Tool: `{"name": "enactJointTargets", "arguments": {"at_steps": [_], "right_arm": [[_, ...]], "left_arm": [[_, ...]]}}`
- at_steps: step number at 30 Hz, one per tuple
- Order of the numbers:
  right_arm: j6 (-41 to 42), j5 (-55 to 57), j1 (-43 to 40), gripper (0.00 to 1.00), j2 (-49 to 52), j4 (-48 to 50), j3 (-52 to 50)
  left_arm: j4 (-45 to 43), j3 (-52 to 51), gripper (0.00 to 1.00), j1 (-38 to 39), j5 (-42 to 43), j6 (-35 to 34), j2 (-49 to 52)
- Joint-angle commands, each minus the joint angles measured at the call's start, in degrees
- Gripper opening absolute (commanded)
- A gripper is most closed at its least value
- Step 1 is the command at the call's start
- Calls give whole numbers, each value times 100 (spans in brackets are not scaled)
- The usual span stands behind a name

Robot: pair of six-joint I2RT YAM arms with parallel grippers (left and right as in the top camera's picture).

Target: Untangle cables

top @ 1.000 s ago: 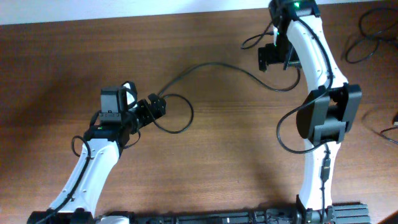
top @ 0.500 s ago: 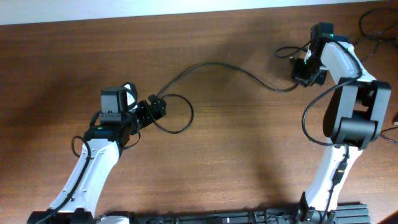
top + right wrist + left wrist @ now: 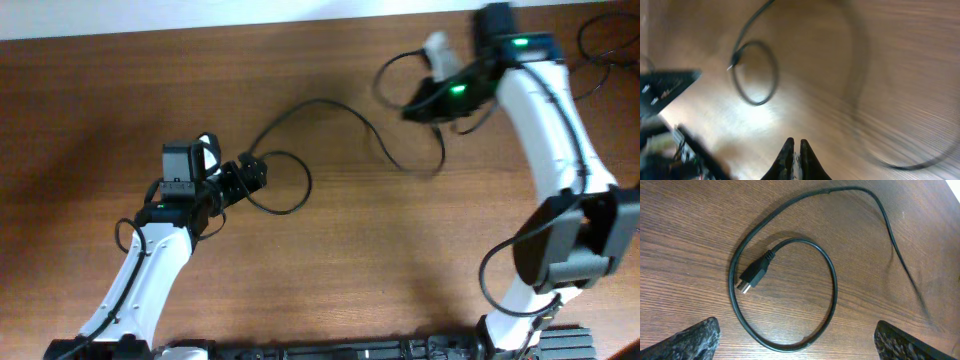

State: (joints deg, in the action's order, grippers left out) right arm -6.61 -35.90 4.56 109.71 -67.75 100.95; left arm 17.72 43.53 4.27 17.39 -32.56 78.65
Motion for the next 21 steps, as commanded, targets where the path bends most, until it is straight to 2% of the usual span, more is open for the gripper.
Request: {"name": "enactJointTargets", "arguments": {"at_steps": [1, 2, 4, 5, 6, 7, 9, 10, 13, 18, 21], "right_arm": [[-216, -212, 1095, 4, 26, 44, -2], [-210, 313, 1543, 4, 26, 247, -2], [428, 1543, 2120, 4, 26, 658, -2], [560, 2190, 2315, 27, 26, 809, -2], [560, 2809, 2413, 54, 31, 870, -4], [555, 3506, 2450, 67, 37, 872, -13], [326, 4511, 2385, 77, 72, 863, -160], [92, 4572, 2258, 80, 105, 863, -337], [90, 4557, 1836, 80, 170, 988, -778], [107, 4129, 1482, 80, 234, 1910, -2188], [111, 4100, 1482, 70, 234, 2741, -2830]], "left_arm": [[-26, -28, 99, -299, -11, -306, -37], [-11, -28, 99, -538, 0, -302, -37], [4, -28, 99, -861, -2, -299, -37], [0, -31, 99, -951, -4, -299, -37], [0, -31, 99, -981, -26, -299, -35], [28, -31, 99, -979, -24, -297, -35], [116, -31, 99, -979, -24, -299, -35], [133, -31, 99, -979, -24, -299, -35], [133, -31, 99, -979, -24, -299, -35], [133, -31, 99, -979, -24, -299, -35], [133, -31, 99, -979, -24, -297, -35]]}}
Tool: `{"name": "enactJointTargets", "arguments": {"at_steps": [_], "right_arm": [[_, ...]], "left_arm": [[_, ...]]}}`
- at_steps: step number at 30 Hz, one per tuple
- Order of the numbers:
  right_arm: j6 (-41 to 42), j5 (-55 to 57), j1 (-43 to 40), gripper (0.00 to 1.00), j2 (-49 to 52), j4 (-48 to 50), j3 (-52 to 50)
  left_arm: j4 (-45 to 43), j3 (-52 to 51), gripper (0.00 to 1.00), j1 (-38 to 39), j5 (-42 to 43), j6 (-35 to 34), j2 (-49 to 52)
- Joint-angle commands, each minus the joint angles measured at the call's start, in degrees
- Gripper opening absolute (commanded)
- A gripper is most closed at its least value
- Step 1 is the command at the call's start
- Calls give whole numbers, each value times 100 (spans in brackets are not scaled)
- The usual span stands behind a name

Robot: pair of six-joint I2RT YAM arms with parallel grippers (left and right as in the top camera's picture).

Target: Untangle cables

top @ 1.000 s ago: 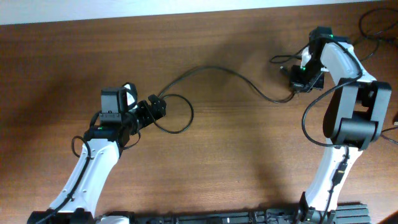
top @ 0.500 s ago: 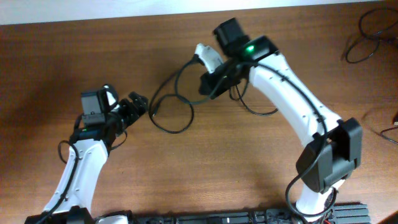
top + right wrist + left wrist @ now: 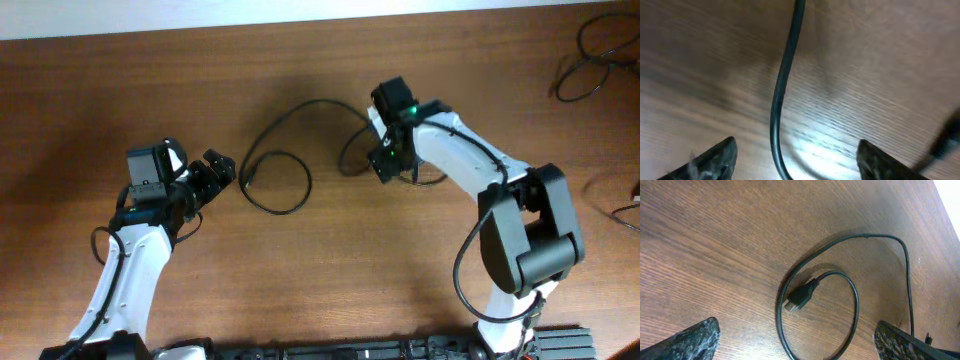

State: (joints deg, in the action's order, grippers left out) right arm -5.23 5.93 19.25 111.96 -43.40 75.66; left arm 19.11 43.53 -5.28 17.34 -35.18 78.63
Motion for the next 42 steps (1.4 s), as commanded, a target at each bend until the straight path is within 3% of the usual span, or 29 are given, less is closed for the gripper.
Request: {"name": "enactJointTargets", "arguments": {"at_steps": [1, 3, 4, 7, 12, 14, 17, 19, 20, 21, 22, 23, 24, 28, 31, 33, 34, 36, 37, 42], "right_arm": [[-28, -225, 15, 59, 9, 535, -466], [-26, -704, 17, 30, 9, 675, -549], [-24, -1064, 17, 4, 9, 739, -549], [433, -2441, 24, 4, -7, 785, -422], [433, -4822, 173, 4, -177, 931, 280], [726, -4424, 538, 4, -151, 1228, 278], [1224, -2367, 1355, 4, 7, 1434, 273], [1220, -2103, 1825, 4, 247, 1499, 273], [1222, -2013, 1969, 14, 367, 1537, 273], [1224, -1773, 2098, 44, 496, 1576, 273], [1475, -1453, 2168, 66, 588, 1604, 273], [2004, -1108, 2173, 81, 640, 1617, 273], [2378, -894, 2162, 86, 649, 1635, 273], [2653, -826, 2175, 86, 651, 1705, 221], [2828, -824, 2330, 72, 970, 1773, 149], [2828, -822, 2420, 68, 1279, 1904, 149], [2830, -824, 2428, 58, 1460, 2079, 151], [2872, -695, 2413, 12, 1486, 2094, 151], [3010, -498, 2413, 4, 1486, 2083, 151], [3595, 151, 1665, 4, 1213, 1038, 581]], "left_arm": [[-7, -31, 99, -24, -20, -35, -33], [-7, -31, 99, -24, -20, -37, -33], [-7, -31, 99, -24, -20, -35, -33], [-7, -31, 99, -24, -20, -35, -33], [-7, -31, 99, -24, -20, -37, -33], [-7, -31, 99, -24, -20, -37, -33], [-7, -31, 99, -24, -20, -35, -33], [-7, -31, 99, -24, -20, -37, -33], [-7, -31, 99, -24, -20, -35, -33], [-7, -31, 99, -24, -20, -37, -33], [-7, -31, 99, -24, -20, -35, -33], [-7, -31, 99, -24, -20, -35, -33], [-7, -31, 99, -24, -20, -35, -33], [-7, -31, 99, -24, -20, -37, -33], [-7, -31, 99, -24, -20, -37, -33], [-7, -31, 99, -24, -20, -37, -33], [-7, -31, 99, -24, -20, -37, -33], [-7, -31, 99, -24, -20, -35, -33], [-7, -31, 99, -24, -20, -35, -33], [-7, -31, 99, -24, -20, -37, -33]]}}
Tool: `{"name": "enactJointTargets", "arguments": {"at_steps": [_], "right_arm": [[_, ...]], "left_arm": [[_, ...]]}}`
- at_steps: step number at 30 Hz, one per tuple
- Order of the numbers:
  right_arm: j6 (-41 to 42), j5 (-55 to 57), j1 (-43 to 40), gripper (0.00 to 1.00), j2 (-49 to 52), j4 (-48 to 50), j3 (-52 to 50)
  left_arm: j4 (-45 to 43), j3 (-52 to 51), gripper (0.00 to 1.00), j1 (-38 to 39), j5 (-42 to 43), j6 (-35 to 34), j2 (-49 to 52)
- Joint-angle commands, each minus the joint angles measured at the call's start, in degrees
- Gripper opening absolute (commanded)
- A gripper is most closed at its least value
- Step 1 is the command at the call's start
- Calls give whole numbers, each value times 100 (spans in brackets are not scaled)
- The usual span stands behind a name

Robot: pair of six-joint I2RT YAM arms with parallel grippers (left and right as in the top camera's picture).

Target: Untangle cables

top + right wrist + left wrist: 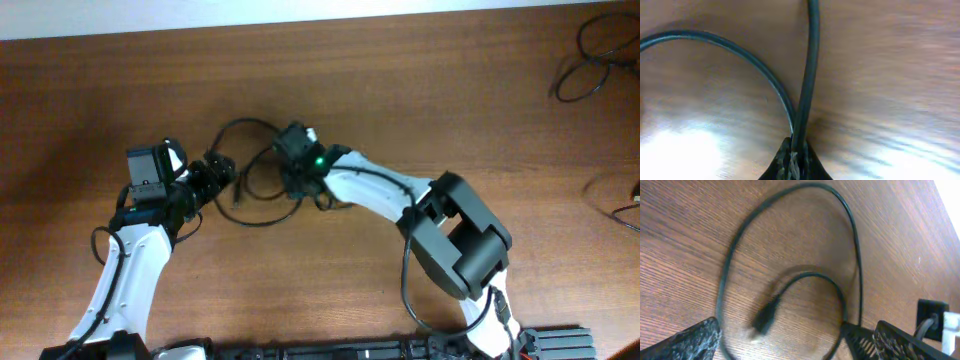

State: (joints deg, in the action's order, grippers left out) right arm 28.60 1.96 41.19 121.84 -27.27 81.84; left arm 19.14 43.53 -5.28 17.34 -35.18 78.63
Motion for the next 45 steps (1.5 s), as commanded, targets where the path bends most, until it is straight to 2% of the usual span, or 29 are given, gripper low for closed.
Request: {"name": "enactJointTargets", "arguments": {"at_steps": [1, 4, 5, 6, 7, 8, 9, 11, 12, 13, 14, 15, 17, 19, 23, 26, 29, 33, 35, 38, 41, 42, 43, 44, 45], "right_arm": [[94, 892, -826, 4, 70, -1005, 131], [-1399, 1222, -1497, 4, -131, -1808, 420], [-1604, 1209, -1690, 4, -138, -2107, 463], [-1617, 1180, -1812, 24, -138, -2271, 463], [-1617, 1128, -1915, 66, -138, -2396, 459], [-1617, 929, -1982, 83, -138, -2435, 459], [-1615, 560, -2024, 98, -138, -2435, 459], [-1617, -142, -2026, 100, -138, -2448, 457], [-1617, -374, -2020, 100, -136, -2426, 417], [-1620, -389, -2015, 94, -136, -2352, 356], [-1639, -343, -2017, 83, -131, -2114, 238], [-1639, -188, -2022, 63, -66, -1810, 142], [-1637, -125, -2022, 44, 120, -1580, 11], [-1637, -109, -2028, 4, 328, -1537, -157], [-1637, -85, -2273, 4, -92, -1814, 358], [-2159, -85, -2787, 4, -938, -2297, 1611], [-2437, -7, -3416, 4, -1259, -2328, 2474], [-2583, 170, -4376, 4, -1174, -2138, 2542], [-2953, 173, -4951, 4, -977, -2135, 2452], [-3075, 168, -5528, 4, -479, -2087, 2444], [-3075, 63, -5713, 5, 105, -2179, 2444], [-3073, 63, -5696, 29, 256, -2223, 2444], [-3071, 59, -5676, 83, 332, -2293, 2444], [-2949, 39, -5624, 100, 284, -2365, 2450], [-2828, 0, -5591, 99, 203, -2376, 2452]], "left_arm": [[-11, -31, 99, -24, -20, -37, -33], [-9, -31, 99, -24, -20, -37, -33], [-9, -31, 99, -24, -20, -35, -33], [-9, -31, 99, -24, -20, -37, -33], [-9, -31, 99, -24, -20, -37, -33], [-9, -31, 99, -24, -20, -37, -33], [-9, -31, 99, -24, -20, -35, -33], [-9, -31, 99, -24, -20, -35, -33], [-9, -31, 99, -24, -20, -37, -33], [-9, -31, 99, -24, -20, -35, -33], [-9, -31, 99, -24, -20, -35, -33], [-9, -31, 99, -24, -20, -37, -33], [-9, -31, 99, -24, -20, -35, -33], [-9, -31, 99, -24, -20, -35, -33], [-9, -31, 99, -24, -20, -37, -33], [-9, -31, 99, -24, -20, -37, -33], [-9, -31, 99, -24, -20, -37, -33], [-9, -31, 99, -24, -20, -37, -33], [-9, -31, 99, -24, -20, -37, -33], [-9, -31, 99, -24, -20, -37, -33], [-9, -31, 99, -24, -20, -37, -33], [-9, -31, 99, -24, -20, -35, -33], [-9, -31, 99, -24, -20, -37, -33], [-9, -31, 99, -24, -20, -35, -33], [-9, -31, 99, -24, -20, -37, -33]]}}
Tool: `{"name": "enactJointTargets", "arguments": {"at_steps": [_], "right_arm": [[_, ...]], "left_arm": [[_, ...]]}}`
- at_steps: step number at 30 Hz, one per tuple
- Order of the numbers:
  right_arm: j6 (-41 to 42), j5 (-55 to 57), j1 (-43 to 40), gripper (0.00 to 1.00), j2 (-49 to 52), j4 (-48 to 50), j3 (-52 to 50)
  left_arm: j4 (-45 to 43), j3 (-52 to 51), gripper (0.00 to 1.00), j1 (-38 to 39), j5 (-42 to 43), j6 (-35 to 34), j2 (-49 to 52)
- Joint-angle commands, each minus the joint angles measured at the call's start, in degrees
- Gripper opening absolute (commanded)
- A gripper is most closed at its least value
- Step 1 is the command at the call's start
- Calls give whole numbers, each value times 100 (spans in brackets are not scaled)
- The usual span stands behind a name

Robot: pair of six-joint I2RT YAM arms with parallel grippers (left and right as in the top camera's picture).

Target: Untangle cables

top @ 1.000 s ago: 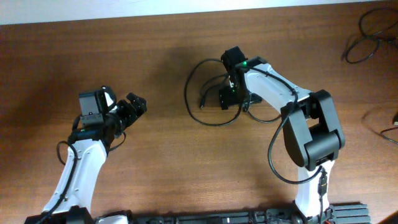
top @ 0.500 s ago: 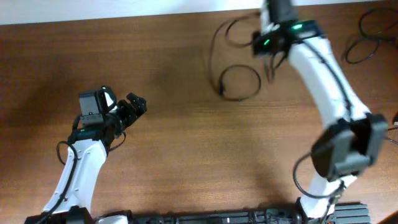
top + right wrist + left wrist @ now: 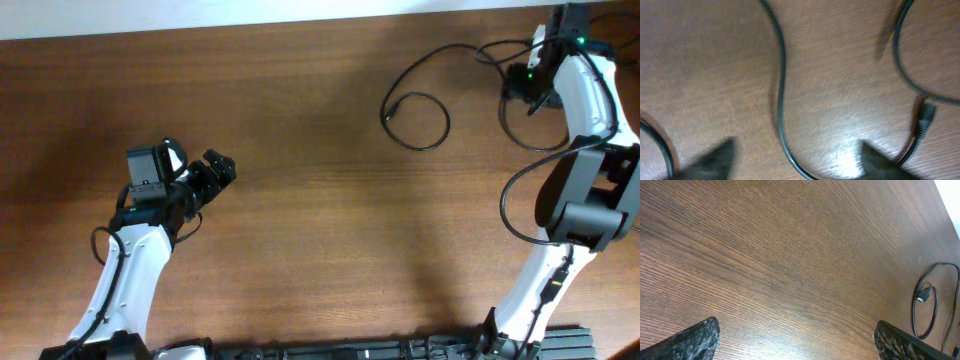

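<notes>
A thin black cable (image 3: 420, 146) lies at the back right of the wooden table (image 3: 330, 230). It ends in a small loop with its plug inside, and its run climbs toward the back edge. My right gripper (image 3: 522, 88) hovers open beside it; in the right wrist view a stretch of cable (image 3: 780, 100) passes between the spread fingers of the gripper (image 3: 796, 145), untouched. A second cable's plug (image 3: 922, 120) lies to the right. My left gripper (image 3: 218, 168) stands open at the left, far from the cable. The left wrist view shows this gripper (image 3: 796, 325) over bare wood, the loop (image 3: 925, 306) far off.
More black cable (image 3: 527, 148) curls on the table under and beside the right arm near the right edge. The right arm reaches along the right side to the back corner.
My right gripper was shut on the cable at the loop just ahead of my left gripper. It is now open at the back right, with the cable and its loop lying there. The left arm is unchanged.
At first the loop lay in front of my left gripper, and my right gripper was shut at the back right. Then the right gripper was open over the cable mid-table. It was then shut on it beside the loop. Now the cable lies released at the back right.
</notes>
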State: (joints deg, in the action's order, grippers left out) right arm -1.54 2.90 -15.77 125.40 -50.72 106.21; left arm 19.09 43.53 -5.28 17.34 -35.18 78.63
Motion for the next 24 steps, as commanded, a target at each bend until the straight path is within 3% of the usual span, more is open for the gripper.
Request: {"name": "enactJointTargets", "arguments": {"at_steps": [1, 6, 9, 12, 14, 17, 19, 20, 21, 22, 23, 24], "right_arm": [[238, -118, 157, 99, -249, -37, 15], [240, -933, 787, 99, -520, -334, 2], [208, -385, 1259, 100, -330, -223, -55], [-708, -820, 1554, 80, -4, -280, -173], [-1390, -1633, 1770, 78, 188, -280, -380], [-2450, -1878, 2308, 81, 260, -317, -717], [-2826, -1762, 2540, 70, 260, -273, -949], [-2824, -1445, 2590, 53, 260, -181, -1073], [-2793, -737, 2621, 30, 260, -83, -1314], [-2693, -352, 2618, 22, 260, -70, -1451], [-2317, 286, 2553, 4, 260, -11, -1624], [-2002, 597, 2485, 4, 260, 55, -1700]], "left_arm": [[-4, -31, 99, -24, -20, -37, -33], [-4, -31, 99, -24, -20, -35, -33], [-4, -31, 99, -24, -20, -35, -33], [-4, -31, 99, -24, -20, -37, -33], [-4, -31, 99, -24, -20, -35, -33], [-4, -31, 99, -24, -20, -37, -33], [-4, -31, 99, -24, -20, -37, -33], [-4, -31, 99, -24, -20, -37, -33], [-4, -31, 99, -24, -20, -37, -33], [-4, -31, 99, -24, -20, -35, -33], [-4, -31, 99, -24, -20, -37, -33], [-4, -31, 99, -24, -20, -37, -33]]}}
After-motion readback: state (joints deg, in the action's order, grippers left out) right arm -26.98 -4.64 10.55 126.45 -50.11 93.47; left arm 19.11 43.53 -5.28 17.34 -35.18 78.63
